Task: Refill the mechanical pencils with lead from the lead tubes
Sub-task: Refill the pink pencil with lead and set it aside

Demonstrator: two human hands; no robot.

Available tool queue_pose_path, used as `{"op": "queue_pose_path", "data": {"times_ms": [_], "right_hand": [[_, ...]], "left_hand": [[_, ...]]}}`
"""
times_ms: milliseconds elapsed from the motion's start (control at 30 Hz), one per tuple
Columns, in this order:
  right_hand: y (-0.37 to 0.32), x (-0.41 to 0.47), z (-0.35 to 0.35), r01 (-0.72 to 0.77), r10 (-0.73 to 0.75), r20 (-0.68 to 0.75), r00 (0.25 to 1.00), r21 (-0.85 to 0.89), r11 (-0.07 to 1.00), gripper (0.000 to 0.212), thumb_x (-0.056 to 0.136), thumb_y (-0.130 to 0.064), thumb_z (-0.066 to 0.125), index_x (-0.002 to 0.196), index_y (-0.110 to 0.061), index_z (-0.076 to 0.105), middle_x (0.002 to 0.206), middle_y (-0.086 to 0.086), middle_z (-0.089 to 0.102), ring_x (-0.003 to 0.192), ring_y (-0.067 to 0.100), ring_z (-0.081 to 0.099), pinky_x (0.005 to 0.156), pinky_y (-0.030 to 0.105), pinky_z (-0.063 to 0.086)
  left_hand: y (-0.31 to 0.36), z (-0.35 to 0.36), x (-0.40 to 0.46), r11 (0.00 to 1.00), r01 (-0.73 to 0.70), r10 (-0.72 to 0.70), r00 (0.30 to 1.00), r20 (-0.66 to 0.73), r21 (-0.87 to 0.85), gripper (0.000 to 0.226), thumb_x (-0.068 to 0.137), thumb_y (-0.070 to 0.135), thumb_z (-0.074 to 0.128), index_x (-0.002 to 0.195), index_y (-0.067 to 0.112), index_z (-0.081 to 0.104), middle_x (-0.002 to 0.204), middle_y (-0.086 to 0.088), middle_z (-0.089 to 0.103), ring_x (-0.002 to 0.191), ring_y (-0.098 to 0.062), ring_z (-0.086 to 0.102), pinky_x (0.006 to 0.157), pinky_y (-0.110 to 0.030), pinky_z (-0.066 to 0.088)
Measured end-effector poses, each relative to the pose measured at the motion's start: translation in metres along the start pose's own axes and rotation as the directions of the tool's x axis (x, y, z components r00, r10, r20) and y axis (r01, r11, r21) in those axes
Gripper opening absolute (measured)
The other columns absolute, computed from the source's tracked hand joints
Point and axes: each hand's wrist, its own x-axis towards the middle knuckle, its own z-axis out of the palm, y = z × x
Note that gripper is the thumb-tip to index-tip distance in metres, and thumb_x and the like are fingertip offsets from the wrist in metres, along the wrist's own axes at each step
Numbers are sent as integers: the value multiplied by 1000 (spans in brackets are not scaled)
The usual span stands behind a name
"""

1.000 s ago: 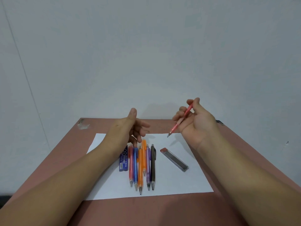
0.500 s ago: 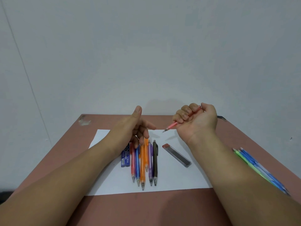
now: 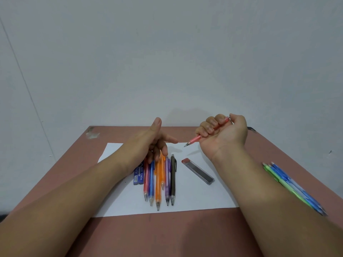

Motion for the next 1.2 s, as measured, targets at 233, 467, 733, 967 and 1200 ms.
{"op": "queue_pose_path", "data": {"times_ms": [233, 467, 733, 967, 1200], "right_hand": [[-1, 2, -4, 12, -13, -15, 1000, -25, 1000, 35, 90, -34, 34, 58, -19, 32, 60, -1, 29, 48, 17, 21, 50, 26, 18], [0, 3, -5, 6, -7, -16, 1000, -28, 1000, 39, 91, -37, 36, 58, -18, 34, 60, -1, 30, 49, 17, 21, 51, 26, 18], [3, 0, -2, -9, 8, 15, 1000, 20, 1000, 33, 89, -31, 34, 58, -18, 32, 60, -1, 29, 48, 18, 21, 51, 27, 17], [6, -4, 0, -19, 18, 30, 999, 54, 998, 36, 89, -35, 37, 58, -18, 33, 60, -1, 29, 49, 17, 22, 50, 26, 18], [6, -5, 0, -22, 19, 40, 999, 58, 998, 37, 89, -37, 38, 58, -18, 33, 61, -1, 29, 49, 17, 22, 50, 26, 18]], "left_hand": [[-1, -1, 1, 999, -10, 10, 1000, 18, 52, 79, 92, 75, 14, 102, 30, 79, 83, -6, 68, 67, -18, 54, 63, -29, 44], [-3, -1, 2, 1000, -3, 3, 1000, 20, -5, 80, 91, 75, 17, 103, 23, 77, 81, -6, 68, 67, -20, 53, 59, -27, 42], [-4, -2, 4, 997, 4, -9, 998, 62, 78, 84, 86, 82, 14, 105, 31, 78, 82, -1, 67, 69, -20, 51, 64, -31, 41], [0, -1, 2, 991, -3, -10, 996, 91, 134, 85, 85, 82, 9, 105, 36, 77, 83, 2, 66, 71, -19, 48, 67, -31, 39], [-1, -2, 2, 991, -16, 3, 995, 101, 132, 86, 86, 80, 9, 104, 33, 78, 82, 1, 65, 68, -16, 47, 67, -32, 39]]}}
